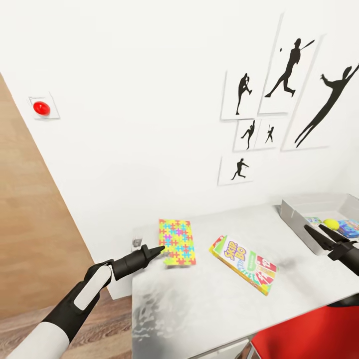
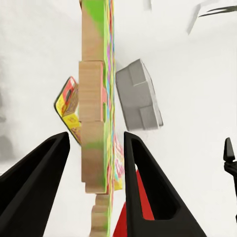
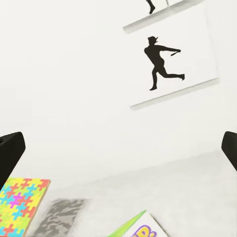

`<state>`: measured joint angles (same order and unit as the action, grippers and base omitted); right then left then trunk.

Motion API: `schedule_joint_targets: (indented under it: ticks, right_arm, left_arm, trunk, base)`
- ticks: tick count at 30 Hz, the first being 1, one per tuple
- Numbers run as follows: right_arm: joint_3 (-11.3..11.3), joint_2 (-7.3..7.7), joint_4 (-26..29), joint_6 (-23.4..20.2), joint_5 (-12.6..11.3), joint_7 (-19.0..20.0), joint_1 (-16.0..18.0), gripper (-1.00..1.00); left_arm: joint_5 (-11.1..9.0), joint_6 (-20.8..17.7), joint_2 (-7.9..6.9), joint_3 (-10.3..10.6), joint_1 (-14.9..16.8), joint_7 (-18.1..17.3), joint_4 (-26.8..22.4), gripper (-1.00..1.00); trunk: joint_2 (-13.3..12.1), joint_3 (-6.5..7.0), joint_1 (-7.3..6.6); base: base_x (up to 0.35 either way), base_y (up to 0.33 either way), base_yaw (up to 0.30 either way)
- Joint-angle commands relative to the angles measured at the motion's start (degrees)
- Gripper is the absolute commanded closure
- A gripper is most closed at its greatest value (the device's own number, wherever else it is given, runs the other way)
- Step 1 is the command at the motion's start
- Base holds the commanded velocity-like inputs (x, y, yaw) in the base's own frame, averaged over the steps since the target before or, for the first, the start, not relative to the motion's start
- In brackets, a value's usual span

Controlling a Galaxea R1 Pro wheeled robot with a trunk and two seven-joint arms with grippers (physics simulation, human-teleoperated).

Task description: Put all the toys in the child's room - the three board games (two on the bed and one on the table), the two jigsaw puzzles on the table, and the tennis ball on the table - inside the toy box on the table in the child's room.

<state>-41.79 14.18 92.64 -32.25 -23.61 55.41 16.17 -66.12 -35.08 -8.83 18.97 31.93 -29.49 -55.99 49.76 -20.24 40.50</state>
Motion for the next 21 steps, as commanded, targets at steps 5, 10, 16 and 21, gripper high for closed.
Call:
schedule_joint_targets:
  ticks: [5, 10, 16, 21]
  right_arm:
    - [0.0, 1.97, 0.0, -0.8, -0.4, 0.1, 0.0, -1.0]
    - [-0.1, 3.38, 0.0, -0.8, -0.3, 2.7, -0.5, -1.0]
    - [-0.8, 5.23, 0.1, -3.3, -0.3, 4.3, -0.6, -1.0]
    - [-1.0, 6.4, 0.1, -4.9, -0.3, 4.5, -0.6, -1.0]
  left_arm:
    - [-0.5, 0.4, 0.5, -0.1, -0.7, -0.5, -0.1, 1.0]
    - [-0.8, 0.1, 1.18, -0.2, -2.1, 1.5, -3.3, 1.0]
    - [-2.6, -6.9, 4.78, -1.2, -1.6, 15.7, -17.5, 1.0]
    - [-11.0, -10.3, 7.0, -3.1, 1.5, 30.3, -24.7, 1.0]
  trunk:
    - [-2.0, 1.31, -1.1]
    - [-4.0, 2.68, -2.19]
    - [-6.4, 4.32, -3.51]
    - [-8.4, 5.69, -4.61]
  base:
    - [0.0, 0.0, -0.073]
    - [0.0, 0.0, -0.074]
    - [0.0, 0.0, -0.069]
    - [0.0, 0.0, -0.069]
